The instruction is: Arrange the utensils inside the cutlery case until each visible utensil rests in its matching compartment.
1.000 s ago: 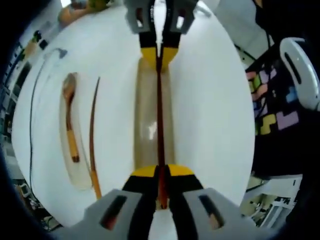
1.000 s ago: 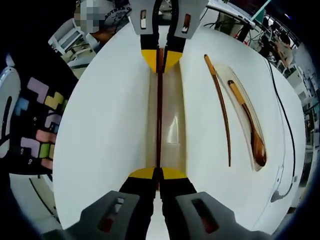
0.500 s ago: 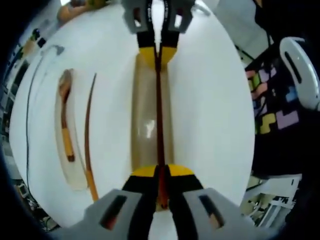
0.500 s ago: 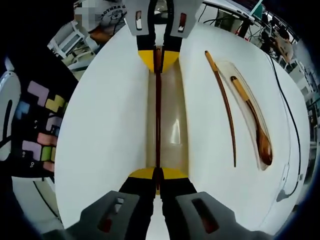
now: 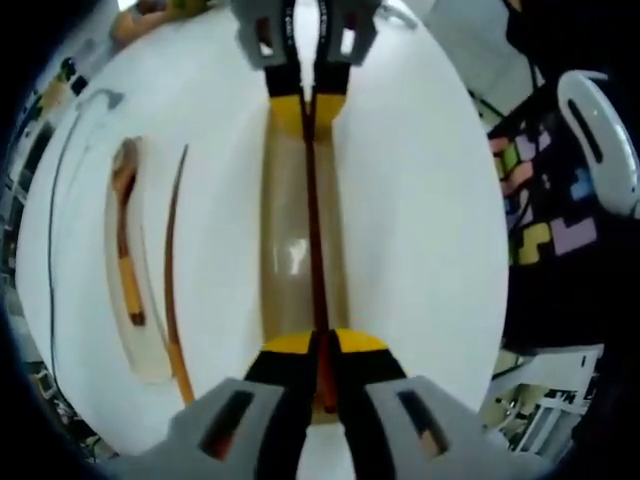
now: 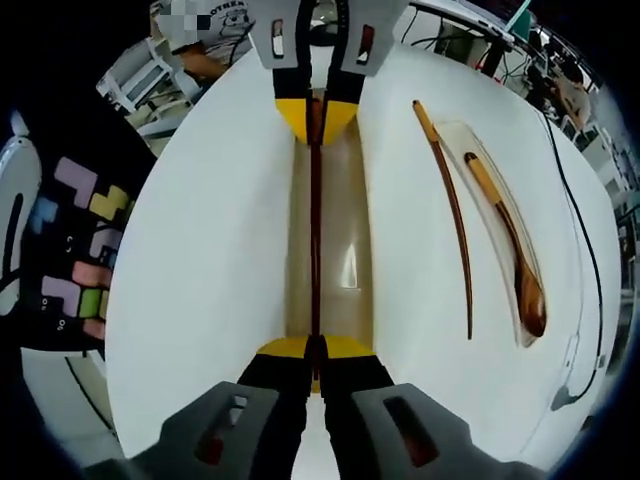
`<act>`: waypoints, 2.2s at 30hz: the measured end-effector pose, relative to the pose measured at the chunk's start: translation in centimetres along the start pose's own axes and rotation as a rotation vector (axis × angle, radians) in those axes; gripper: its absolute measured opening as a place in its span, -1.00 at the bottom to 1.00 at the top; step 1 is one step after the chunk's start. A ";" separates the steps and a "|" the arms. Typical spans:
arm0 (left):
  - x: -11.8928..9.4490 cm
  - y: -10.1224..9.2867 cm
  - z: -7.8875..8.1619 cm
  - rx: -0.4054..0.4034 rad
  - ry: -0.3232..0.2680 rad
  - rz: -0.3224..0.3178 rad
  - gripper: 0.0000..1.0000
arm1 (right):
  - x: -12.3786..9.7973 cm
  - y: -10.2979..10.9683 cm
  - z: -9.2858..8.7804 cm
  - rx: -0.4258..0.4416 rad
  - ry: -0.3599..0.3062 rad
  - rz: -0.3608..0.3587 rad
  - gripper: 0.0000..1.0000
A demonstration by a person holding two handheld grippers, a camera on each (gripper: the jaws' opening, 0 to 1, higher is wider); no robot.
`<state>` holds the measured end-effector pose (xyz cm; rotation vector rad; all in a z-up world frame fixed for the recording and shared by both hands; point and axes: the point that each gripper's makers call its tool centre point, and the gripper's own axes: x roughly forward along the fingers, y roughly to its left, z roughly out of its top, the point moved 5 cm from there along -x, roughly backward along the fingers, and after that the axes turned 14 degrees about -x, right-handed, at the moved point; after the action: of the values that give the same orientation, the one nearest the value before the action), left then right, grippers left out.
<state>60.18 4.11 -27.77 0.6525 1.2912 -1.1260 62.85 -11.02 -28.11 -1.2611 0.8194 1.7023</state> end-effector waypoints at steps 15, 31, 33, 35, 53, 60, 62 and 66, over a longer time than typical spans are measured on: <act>-1.3 0.0 0.3 -0.018 -0.016 -0.021 -0.86 | -0.8 0.1 0.6 -0.003 -0.026 -0.008 -0.93; -4.1 0.6 0.3 0.002 -0.069 0.081 -0.85 | -3.1 -0.5 1.5 -0.025 -0.025 -0.086 -0.91; -4.2 0.8 0.3 0.004 -0.075 0.095 -0.85 | -3.3 -0.7 1.5 -0.029 -0.020 -0.096 -0.90; -4.3 1.2 0.2 0.003 -0.080 0.107 -0.85 | -3.4 -0.9 1.4 -0.029 -0.017 -0.104 -0.90; -3.4 5.2 0.3 0.042 -0.103 0.217 -0.66 | -3.0 -3.8 0.6 -0.024 -0.018 -0.165 -0.74; -2.6 6.3 0.8 0.042 -0.114 0.221 -0.58 | -2.6 -5.1 -0.1 -0.018 -0.011 -0.179 -0.66; -2.3 6.5 0.9 0.046 -0.116 0.224 -0.58 | -2.5 -5.7 -0.3 -0.011 -0.014 -0.209 -0.60; -2.0 7.2 1.1 0.050 -0.115 0.234 -0.58 | -2.1 -6.6 -0.7 -0.001 -0.006 -0.243 -0.61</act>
<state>67.34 6.29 -27.01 0.7452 1.0619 -0.9908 69.42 -9.28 -26.37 -1.2993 0.6329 1.5112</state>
